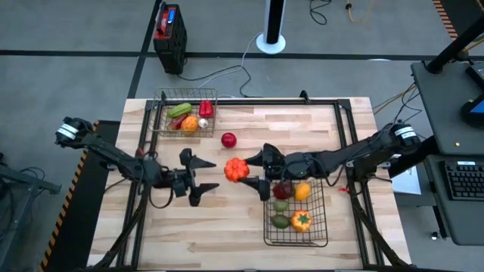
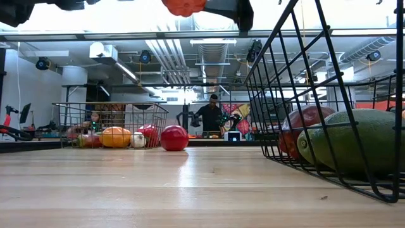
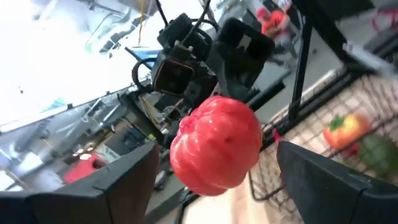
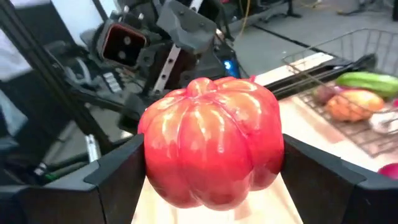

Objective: Sort produce into baskets
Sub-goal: Put the orange pumpkin into the gold wire basket

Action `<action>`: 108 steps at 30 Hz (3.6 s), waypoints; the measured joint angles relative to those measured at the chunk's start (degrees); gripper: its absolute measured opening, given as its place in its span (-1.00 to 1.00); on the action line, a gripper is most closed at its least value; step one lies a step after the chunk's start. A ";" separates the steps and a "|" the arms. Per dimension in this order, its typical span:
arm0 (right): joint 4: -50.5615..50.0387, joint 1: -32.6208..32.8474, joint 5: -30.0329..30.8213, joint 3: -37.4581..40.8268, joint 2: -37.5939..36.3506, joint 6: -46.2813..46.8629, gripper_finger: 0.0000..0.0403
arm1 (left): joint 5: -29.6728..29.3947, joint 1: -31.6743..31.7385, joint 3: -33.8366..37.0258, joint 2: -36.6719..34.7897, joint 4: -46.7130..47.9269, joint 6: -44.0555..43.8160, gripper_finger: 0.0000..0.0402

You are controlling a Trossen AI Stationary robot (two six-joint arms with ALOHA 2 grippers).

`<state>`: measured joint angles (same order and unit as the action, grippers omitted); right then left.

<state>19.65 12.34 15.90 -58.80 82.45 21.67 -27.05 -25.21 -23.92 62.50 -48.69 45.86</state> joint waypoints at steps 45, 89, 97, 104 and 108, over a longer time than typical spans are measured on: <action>17.00 -1.91 -7.48 3.04 6.62 14.39 0.82 | -17.59 -1.84 -14.63 12.10 12.44 9.63 0.24; 9.36 -1.86 -6.86 3.06 3.94 7.57 0.83 | 5.13 69.30 -33.62 13.54 89.77 -26.85 0.24; 8.60 -1.86 -6.84 3.06 3.94 7.68 0.83 | -3.36 69.37 -33.62 20.98 89.11 -28.39 0.24; 7.78 -1.86 -6.75 3.08 3.97 7.68 0.83 | -2.25 69.31 -33.62 23.39 87.39 -27.73 0.24; 7.61 -1.88 -6.68 3.08 3.97 7.68 0.83 | -0.43 69.29 -33.62 23.30 86.85 -26.87 0.24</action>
<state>27.27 10.46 9.22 -55.72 86.41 29.34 -27.49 44.07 -57.54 85.80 38.17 18.98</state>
